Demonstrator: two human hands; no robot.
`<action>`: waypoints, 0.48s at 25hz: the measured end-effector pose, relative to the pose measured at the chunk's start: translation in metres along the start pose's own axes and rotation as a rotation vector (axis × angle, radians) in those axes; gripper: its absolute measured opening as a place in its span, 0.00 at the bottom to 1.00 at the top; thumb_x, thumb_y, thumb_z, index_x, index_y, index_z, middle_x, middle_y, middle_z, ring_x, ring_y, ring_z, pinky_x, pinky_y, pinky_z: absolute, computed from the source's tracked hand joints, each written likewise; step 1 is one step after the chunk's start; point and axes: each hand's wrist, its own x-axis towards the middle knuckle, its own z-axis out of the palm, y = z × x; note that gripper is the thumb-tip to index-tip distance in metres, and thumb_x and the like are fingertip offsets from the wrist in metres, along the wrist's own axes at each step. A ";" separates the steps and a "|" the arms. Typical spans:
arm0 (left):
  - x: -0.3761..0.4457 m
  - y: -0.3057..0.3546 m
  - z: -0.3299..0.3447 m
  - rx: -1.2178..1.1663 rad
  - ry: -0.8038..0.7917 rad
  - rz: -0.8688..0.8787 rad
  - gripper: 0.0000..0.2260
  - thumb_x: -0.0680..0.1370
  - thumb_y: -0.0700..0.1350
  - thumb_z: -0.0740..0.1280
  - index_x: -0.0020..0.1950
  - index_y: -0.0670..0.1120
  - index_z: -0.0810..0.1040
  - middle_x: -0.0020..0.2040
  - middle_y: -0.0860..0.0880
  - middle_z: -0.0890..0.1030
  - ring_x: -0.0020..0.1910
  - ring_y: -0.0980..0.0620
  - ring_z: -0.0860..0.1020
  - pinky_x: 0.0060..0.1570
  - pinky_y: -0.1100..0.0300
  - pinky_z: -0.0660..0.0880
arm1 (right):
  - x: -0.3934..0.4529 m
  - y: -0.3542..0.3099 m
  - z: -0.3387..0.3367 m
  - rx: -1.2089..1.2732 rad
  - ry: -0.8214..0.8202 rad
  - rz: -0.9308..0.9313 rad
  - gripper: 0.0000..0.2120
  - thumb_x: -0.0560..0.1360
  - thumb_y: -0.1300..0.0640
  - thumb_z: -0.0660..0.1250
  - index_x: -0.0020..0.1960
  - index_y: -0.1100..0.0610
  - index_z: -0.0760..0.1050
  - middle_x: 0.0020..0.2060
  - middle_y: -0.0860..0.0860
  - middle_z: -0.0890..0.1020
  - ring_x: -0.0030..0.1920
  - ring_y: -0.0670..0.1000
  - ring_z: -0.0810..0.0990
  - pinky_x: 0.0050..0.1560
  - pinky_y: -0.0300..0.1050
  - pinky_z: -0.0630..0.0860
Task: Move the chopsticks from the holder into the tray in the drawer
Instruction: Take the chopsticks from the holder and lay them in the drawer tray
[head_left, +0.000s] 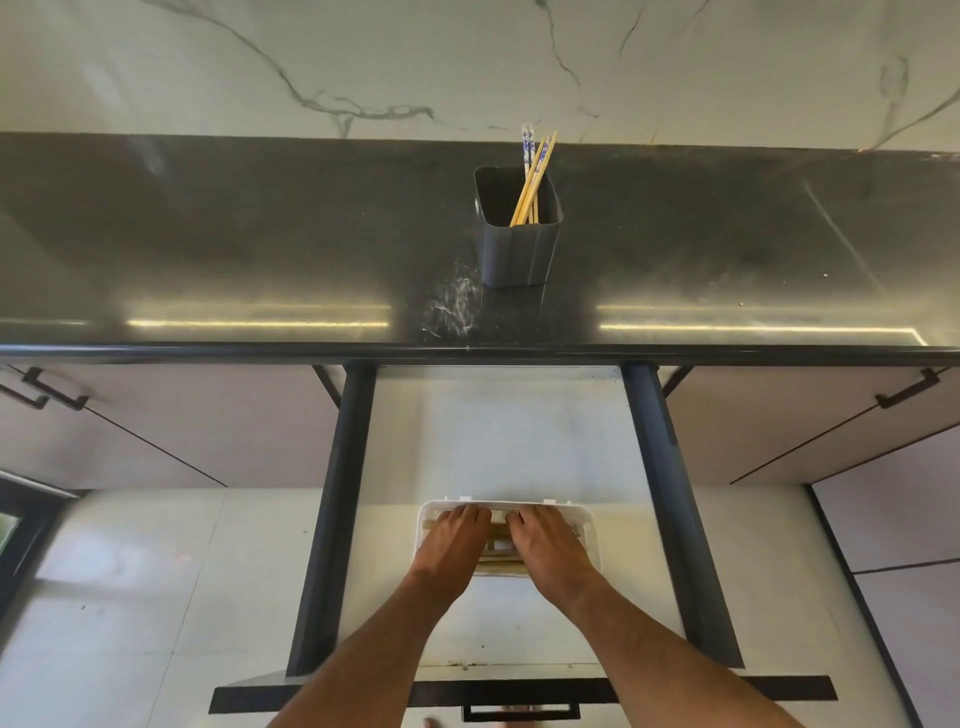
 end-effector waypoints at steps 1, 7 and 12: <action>0.001 -0.002 0.003 -0.007 -0.007 -0.026 0.22 0.61 0.38 0.80 0.52 0.47 0.78 0.47 0.50 0.83 0.43 0.52 0.83 0.45 0.59 0.81 | 0.000 0.000 0.000 0.027 0.002 0.008 0.21 0.71 0.66 0.74 0.63 0.60 0.75 0.60 0.58 0.79 0.62 0.58 0.77 0.67 0.53 0.73; -0.001 -0.002 0.003 -0.044 0.026 -0.074 0.10 0.74 0.37 0.71 0.53 0.47 0.79 0.51 0.48 0.84 0.48 0.48 0.83 0.48 0.54 0.81 | 0.000 0.006 -0.002 0.109 -0.001 0.009 0.12 0.78 0.66 0.67 0.61 0.60 0.77 0.60 0.57 0.80 0.61 0.56 0.79 0.61 0.50 0.77; 0.002 0.006 0.000 -0.160 0.046 -0.154 0.11 0.79 0.34 0.64 0.59 0.43 0.78 0.57 0.44 0.80 0.57 0.44 0.78 0.56 0.52 0.77 | 0.001 0.012 0.005 0.133 0.009 0.012 0.11 0.79 0.63 0.67 0.61 0.59 0.79 0.59 0.56 0.81 0.61 0.53 0.80 0.62 0.47 0.78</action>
